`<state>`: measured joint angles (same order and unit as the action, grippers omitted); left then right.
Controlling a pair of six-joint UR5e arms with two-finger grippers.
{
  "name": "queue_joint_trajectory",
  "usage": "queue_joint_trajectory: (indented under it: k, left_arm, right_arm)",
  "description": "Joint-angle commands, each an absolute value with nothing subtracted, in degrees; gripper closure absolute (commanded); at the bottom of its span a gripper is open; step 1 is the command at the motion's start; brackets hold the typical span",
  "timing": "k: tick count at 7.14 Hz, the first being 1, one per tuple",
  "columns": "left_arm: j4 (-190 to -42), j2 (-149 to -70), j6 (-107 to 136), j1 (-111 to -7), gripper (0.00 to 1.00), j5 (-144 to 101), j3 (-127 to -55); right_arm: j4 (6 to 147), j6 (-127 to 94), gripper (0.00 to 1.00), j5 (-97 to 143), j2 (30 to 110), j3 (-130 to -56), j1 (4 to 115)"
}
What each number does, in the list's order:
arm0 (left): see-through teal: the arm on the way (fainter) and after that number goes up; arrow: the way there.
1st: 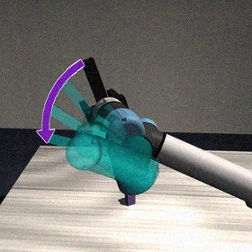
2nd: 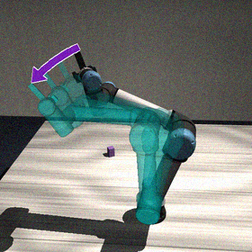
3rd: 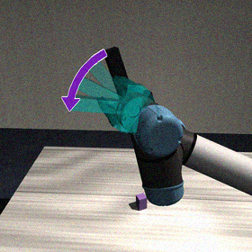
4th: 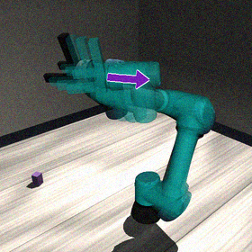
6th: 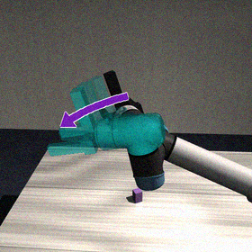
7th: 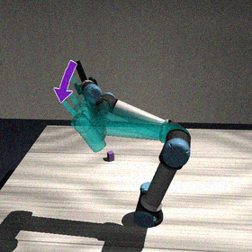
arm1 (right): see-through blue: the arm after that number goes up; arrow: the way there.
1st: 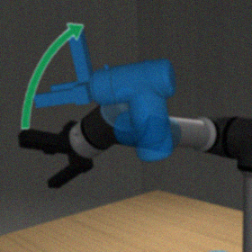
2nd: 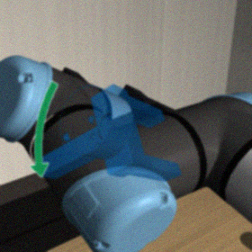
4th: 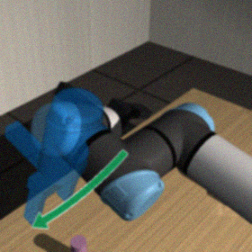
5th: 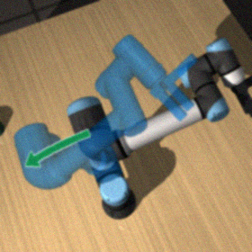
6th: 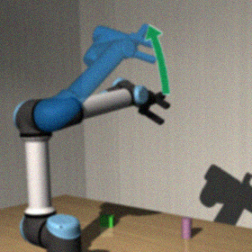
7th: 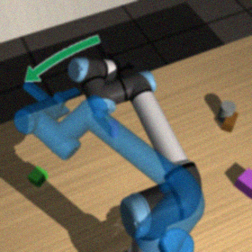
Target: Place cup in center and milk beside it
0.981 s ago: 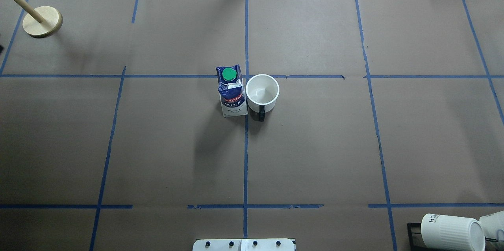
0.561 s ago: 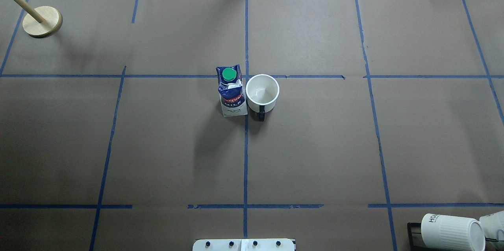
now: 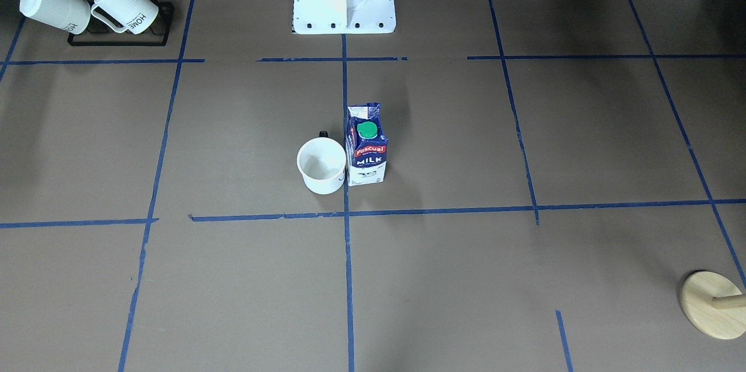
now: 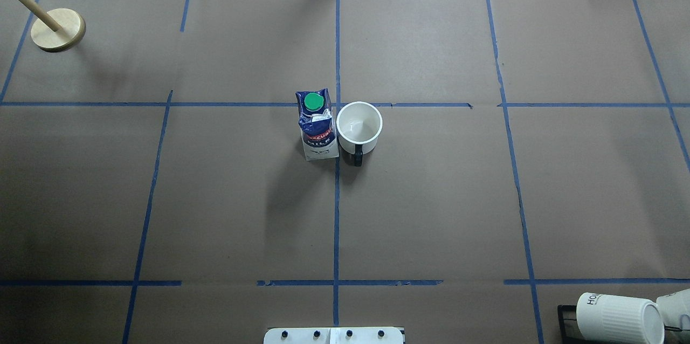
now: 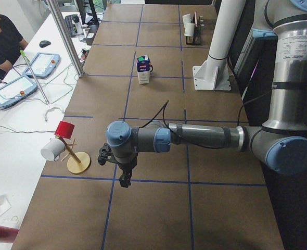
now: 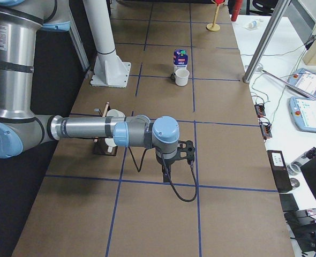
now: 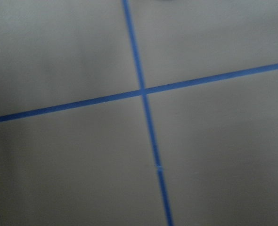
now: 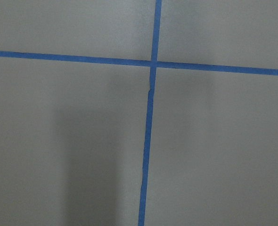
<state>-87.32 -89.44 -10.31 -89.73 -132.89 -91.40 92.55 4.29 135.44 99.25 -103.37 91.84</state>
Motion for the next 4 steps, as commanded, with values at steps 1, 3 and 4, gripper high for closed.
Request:
queue_joint_trajectory:
  k: [1, 3, 4]
  left_arm:
    - [-88.6, -88.7, -9.2, -89.7, 0.0, -132.9, -89.6]
    - [-87.6, -88.8, -9.1, -89.7, 0.0, -132.8, -90.3]
    - [-87.5, -88.8, -9.1, -89.7, 0.0, -132.8, -90.4]
  right_arm:
    - [92.5, 4.2, 0.0, 135.5, 99.1, -103.4, 91.8]
    - [92.5, 4.2, 0.0, 135.5, 99.0, -103.3, 91.8]
    - [92.5, 4.2, 0.0, 135.5, 98.9, -103.2, 91.8]
